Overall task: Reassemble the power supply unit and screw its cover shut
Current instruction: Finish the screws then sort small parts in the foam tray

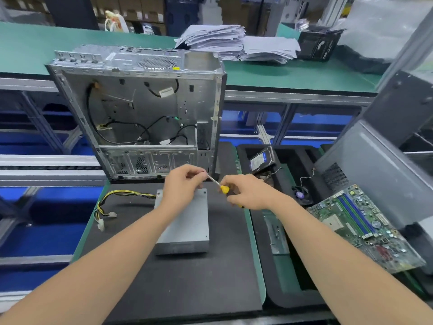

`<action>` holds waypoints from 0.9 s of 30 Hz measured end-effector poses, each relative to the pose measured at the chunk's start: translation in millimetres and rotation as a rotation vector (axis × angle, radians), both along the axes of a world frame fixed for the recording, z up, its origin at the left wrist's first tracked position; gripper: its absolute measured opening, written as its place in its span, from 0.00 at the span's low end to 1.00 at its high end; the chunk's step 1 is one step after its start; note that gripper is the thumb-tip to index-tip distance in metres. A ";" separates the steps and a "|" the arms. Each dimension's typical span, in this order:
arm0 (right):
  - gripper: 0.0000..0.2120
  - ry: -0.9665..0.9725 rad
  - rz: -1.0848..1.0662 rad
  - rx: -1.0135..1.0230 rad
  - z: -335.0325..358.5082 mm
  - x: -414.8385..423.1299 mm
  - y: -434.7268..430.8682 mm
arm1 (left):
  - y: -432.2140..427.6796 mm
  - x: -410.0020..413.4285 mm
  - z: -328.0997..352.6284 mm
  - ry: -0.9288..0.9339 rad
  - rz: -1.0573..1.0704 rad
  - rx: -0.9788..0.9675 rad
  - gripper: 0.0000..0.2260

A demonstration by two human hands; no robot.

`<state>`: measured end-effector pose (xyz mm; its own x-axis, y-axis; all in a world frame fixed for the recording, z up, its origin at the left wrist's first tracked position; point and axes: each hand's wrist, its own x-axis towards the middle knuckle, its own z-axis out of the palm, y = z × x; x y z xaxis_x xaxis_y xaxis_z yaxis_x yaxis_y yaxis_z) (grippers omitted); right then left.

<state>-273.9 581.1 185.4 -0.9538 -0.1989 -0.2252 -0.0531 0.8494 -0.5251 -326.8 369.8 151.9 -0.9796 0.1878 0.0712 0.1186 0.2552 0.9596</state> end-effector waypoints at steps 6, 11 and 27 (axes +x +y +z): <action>0.08 -0.130 -0.246 -0.100 -41.5 37.8 86.5 | 99.5 41.9 -25.6 -0.148 -0.076 -0.071 0.09; 0.04 -0.152 -0.596 -0.167 -89.2 68.2 132.4 | 137.8 69.0 -63.8 -0.022 -0.239 -0.456 0.14; 0.06 -0.199 -0.671 -0.093 -183.9 59.9 113.4 | 107.8 77.0 -131.7 0.254 -0.068 -0.709 0.20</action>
<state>-214.0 694.5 1.5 -0.8195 0.3909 -0.4190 0.5711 0.6164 -0.5421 -249.8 477.6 20.2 -0.9339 0.3323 0.1323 0.3516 0.7857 0.5090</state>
